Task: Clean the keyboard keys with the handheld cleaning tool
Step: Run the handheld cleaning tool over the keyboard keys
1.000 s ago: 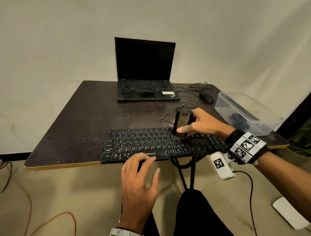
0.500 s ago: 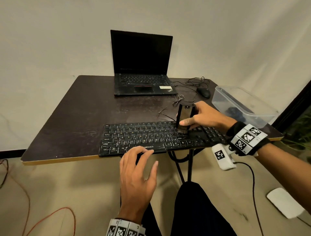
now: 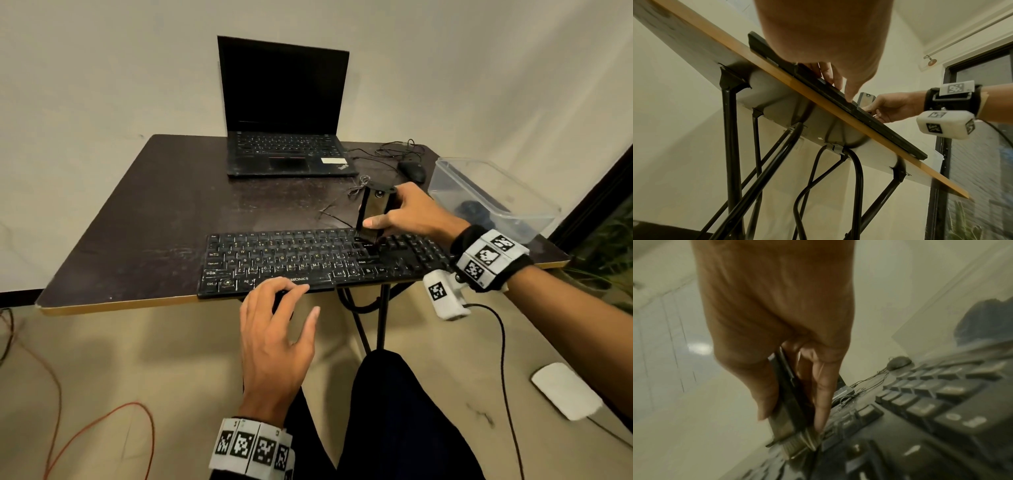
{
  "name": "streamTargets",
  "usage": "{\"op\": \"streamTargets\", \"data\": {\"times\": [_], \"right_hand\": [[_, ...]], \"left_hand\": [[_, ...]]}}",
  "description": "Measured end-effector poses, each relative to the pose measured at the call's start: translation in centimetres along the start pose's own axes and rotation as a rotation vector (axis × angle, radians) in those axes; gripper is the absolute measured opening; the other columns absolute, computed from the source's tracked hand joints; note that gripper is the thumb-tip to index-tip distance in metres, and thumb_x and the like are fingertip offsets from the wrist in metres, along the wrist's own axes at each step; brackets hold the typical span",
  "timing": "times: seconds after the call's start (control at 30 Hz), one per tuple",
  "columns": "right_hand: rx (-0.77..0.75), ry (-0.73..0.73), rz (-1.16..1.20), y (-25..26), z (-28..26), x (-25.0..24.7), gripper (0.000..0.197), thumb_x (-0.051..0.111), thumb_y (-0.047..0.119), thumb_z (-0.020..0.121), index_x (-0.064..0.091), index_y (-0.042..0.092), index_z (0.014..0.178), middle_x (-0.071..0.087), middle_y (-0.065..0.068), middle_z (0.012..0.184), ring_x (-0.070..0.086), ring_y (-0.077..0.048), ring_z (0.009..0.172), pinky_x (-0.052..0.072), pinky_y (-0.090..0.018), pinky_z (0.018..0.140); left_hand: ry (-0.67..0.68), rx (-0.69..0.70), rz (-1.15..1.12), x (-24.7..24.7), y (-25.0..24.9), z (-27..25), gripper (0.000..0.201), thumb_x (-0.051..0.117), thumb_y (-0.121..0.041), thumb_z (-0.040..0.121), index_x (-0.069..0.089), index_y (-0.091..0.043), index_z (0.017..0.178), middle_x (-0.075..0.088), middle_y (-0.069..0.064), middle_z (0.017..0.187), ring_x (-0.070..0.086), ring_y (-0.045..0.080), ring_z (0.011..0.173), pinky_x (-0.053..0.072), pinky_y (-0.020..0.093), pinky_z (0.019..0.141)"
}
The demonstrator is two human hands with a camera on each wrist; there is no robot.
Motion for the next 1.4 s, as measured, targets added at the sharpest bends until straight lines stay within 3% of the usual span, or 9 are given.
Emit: {"op": "streamTargets", "data": {"times": [0.1, 0.23, 0.37, 0.5, 0.67, 0.9, 1.07, 1.2, 1.4], "right_hand": [[-0.023, 0.158, 0.052, 0.0, -1.1, 0.1, 0.034, 0.082, 0.005, 0.090, 0.071, -0.002, 0.121, 0.080, -0.016, 0.110, 0.080, -0.027, 0.100, 0.066, -0.030, 0.079], [-0.058, 0.033, -0.091, -0.7, -1.4, -0.2, 0.037, 0.089, 0.023, 0.085, 0.074, 0.010, 0.117, 0.081, -0.009, 0.105, 0.079, -0.028, 0.097, 0.064, -0.050, 0.092], [-0.051, 0.126, 0.045, -0.9, -2.8, -0.1, 0.033, 0.084, 0.011, 0.088, 0.073, 0.007, 0.119, 0.082, -0.008, 0.107, 0.081, -0.022, 0.096, 0.066, -0.035, 0.086], [-0.074, 0.006, -0.005, -1.1, -2.7, 0.0, 0.027, 0.086, 0.013, 0.087, 0.074, 0.010, 0.111, 0.081, -0.006, 0.104, 0.080, -0.025, 0.096, 0.065, -0.039, 0.088], [-0.080, 0.108, 0.058, -0.4, -3.2, 0.7, 0.036, 0.084, 0.009, 0.089, 0.072, 0.003, 0.122, 0.081, -0.011, 0.112, 0.080, -0.025, 0.099, 0.066, -0.046, 0.089], [-0.114, 0.016, -0.028, -0.6, -4.1, 2.1, 0.025, 0.089, 0.024, 0.086, 0.076, 0.013, 0.105, 0.082, -0.005, 0.100, 0.080, -0.026, 0.093, 0.064, -0.055, 0.089], [-0.058, -0.196, -0.026, -0.9, -3.3, 3.0, 0.029, 0.089, 0.039, 0.077, 0.077, 0.017, 0.092, 0.082, 0.001, 0.086, 0.080, -0.018, 0.080, 0.066, -0.053, 0.079], [-0.054, -0.195, 0.044, -0.1, -3.4, 4.8, 0.018, 0.089, 0.027, 0.082, 0.078, 0.015, 0.089, 0.082, -0.001, 0.086, 0.081, -0.020, 0.077, 0.068, -0.050, 0.074], [-0.015, -0.345, 0.065, -0.8, -3.4, 5.4, 0.024, 0.089, 0.038, 0.076, 0.079, 0.018, 0.086, 0.081, 0.004, 0.083, 0.080, -0.017, 0.080, 0.067, -0.050, 0.078]], "left_hand": [[-0.008, 0.006, 0.001, 0.0, 0.0, 0.1, 0.033, 0.078, -0.022, 0.090, 0.074, -0.013, 0.121, 0.062, -0.001, 0.120, 0.057, 0.019, 0.119, 0.032, 0.029, 0.112], [-0.019, -0.002, 0.005, 0.1, -0.1, 0.1, 0.031, 0.078, -0.023, 0.090, 0.074, -0.013, 0.119, 0.062, 0.000, 0.118, 0.058, 0.021, 0.116, 0.036, 0.033, 0.110], [-0.014, 0.009, -0.008, 0.2, -0.1, 0.2, 0.031, 0.078, -0.022, 0.090, 0.074, -0.012, 0.119, 0.062, 0.001, 0.117, 0.058, 0.021, 0.116, 0.035, 0.032, 0.111], [-0.021, -0.001, -0.009, 0.1, -0.1, 0.1, 0.031, 0.078, -0.021, 0.090, 0.074, -0.011, 0.119, 0.062, 0.001, 0.117, 0.059, 0.022, 0.116, 0.036, 0.033, 0.110], [-0.017, 0.004, 0.003, 0.1, -0.2, 0.1, 0.032, 0.077, -0.020, 0.090, 0.073, -0.011, 0.120, 0.061, 0.001, 0.118, 0.058, 0.022, 0.116, 0.036, 0.034, 0.111], [0.000, -0.005, 0.004, -0.1, -0.3, 0.1, 0.032, 0.077, -0.021, 0.090, 0.073, -0.011, 0.120, 0.061, 0.001, 0.118, 0.058, 0.022, 0.117, 0.035, 0.032, 0.110], [-0.003, -0.014, 0.008, -0.2, -0.3, 0.1, 0.032, 0.077, -0.021, 0.090, 0.073, -0.011, 0.120, 0.062, 0.003, 0.118, 0.058, 0.024, 0.117, 0.037, 0.036, 0.110], [0.000, -0.011, 0.003, -0.2, -0.5, 0.1, 0.032, 0.077, -0.021, 0.090, 0.074, -0.010, 0.120, 0.061, 0.003, 0.119, 0.059, 0.023, 0.116, 0.034, 0.032, 0.111], [0.017, -0.019, 0.001, -0.2, -0.6, 0.3, 0.030, 0.075, -0.021, 0.091, 0.073, -0.011, 0.120, 0.061, 0.003, 0.120, 0.058, 0.023, 0.116, 0.032, 0.029, 0.110]]}}
Point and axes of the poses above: each hand's wrist, its own z-axis towards the middle knuckle, its own x-axis out of the palm, y = z × x, the point moved 1 cm from there along z, towards the middle knuckle
